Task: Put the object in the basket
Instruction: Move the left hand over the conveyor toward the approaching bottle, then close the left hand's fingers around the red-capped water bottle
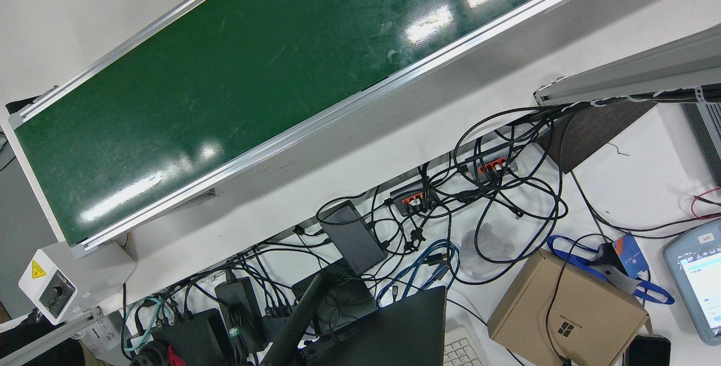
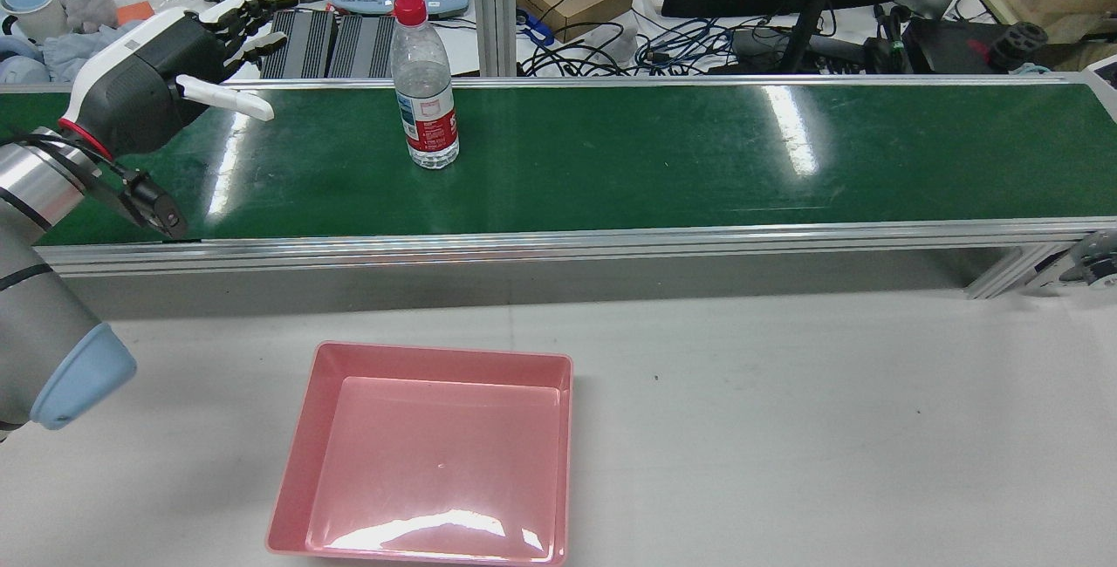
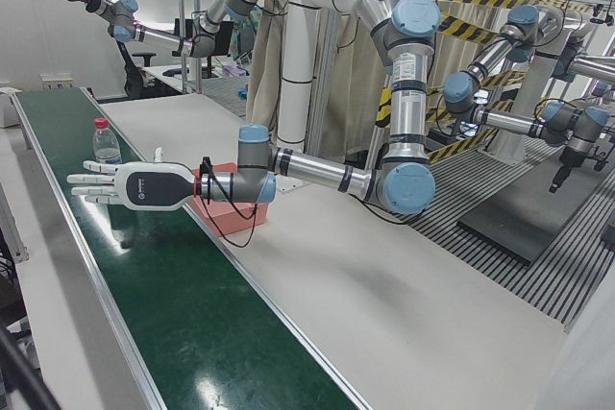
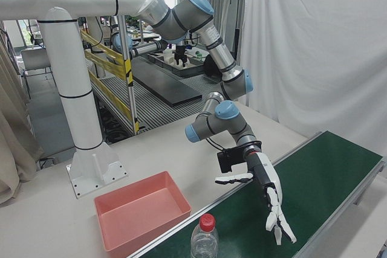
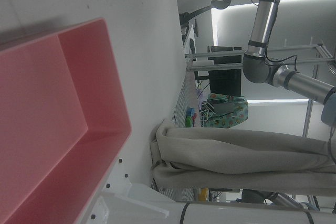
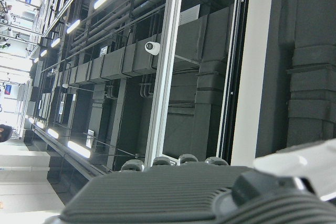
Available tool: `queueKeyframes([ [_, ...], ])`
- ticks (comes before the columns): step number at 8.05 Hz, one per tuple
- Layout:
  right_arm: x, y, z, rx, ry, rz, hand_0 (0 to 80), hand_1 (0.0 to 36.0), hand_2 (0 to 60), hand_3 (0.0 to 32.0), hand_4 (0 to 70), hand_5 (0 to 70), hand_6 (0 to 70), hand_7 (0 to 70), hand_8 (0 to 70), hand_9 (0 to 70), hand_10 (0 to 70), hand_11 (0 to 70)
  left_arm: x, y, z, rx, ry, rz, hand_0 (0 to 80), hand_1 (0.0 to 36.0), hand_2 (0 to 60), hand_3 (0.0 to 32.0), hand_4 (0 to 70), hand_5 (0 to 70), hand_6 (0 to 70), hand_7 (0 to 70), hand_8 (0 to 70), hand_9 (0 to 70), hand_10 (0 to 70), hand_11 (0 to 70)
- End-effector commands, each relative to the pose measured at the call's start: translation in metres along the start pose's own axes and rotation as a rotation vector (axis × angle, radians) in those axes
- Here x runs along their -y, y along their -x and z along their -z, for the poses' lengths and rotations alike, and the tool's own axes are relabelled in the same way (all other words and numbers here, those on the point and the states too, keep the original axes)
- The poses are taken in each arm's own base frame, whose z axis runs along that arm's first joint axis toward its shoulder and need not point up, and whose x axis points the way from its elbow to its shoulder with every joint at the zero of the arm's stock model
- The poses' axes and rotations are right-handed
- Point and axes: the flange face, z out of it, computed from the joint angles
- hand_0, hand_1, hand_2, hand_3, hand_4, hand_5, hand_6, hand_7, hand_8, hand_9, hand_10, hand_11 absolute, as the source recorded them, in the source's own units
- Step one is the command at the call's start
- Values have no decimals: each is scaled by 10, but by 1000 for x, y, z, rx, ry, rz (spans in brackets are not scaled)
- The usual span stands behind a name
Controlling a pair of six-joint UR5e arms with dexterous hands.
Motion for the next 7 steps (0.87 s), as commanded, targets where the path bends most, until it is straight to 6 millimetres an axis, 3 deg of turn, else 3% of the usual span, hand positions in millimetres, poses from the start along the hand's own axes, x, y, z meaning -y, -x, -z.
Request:
queueKeyframes([
  [1,0,0,0,-1,0,0,0,0,0,0,0,0,0,0,0,0,0,0,25,19,-21,-7,11,13,550,160,0,0,143,215,49,22,28,17,79,132],
  [2,0,0,0,-1,0,0,0,0,0,0,0,0,0,0,0,0,0,0,31,25,-30,-4,11,14,550,161,0,0,139,213,48,22,27,16,78,132],
  [4,0,0,0,0,0,0,0,0,0,0,0,0,0,0,0,0,0,0,24,24,-35,3,18,17,555,164,0,0,136,213,46,20,26,14,78,132],
  [7,0,0,0,-1,0,0,0,0,0,0,0,0,0,0,0,0,0,0,20,23,-33,9,17,16,566,178,0,0,138,216,48,23,30,18,76,131],
])
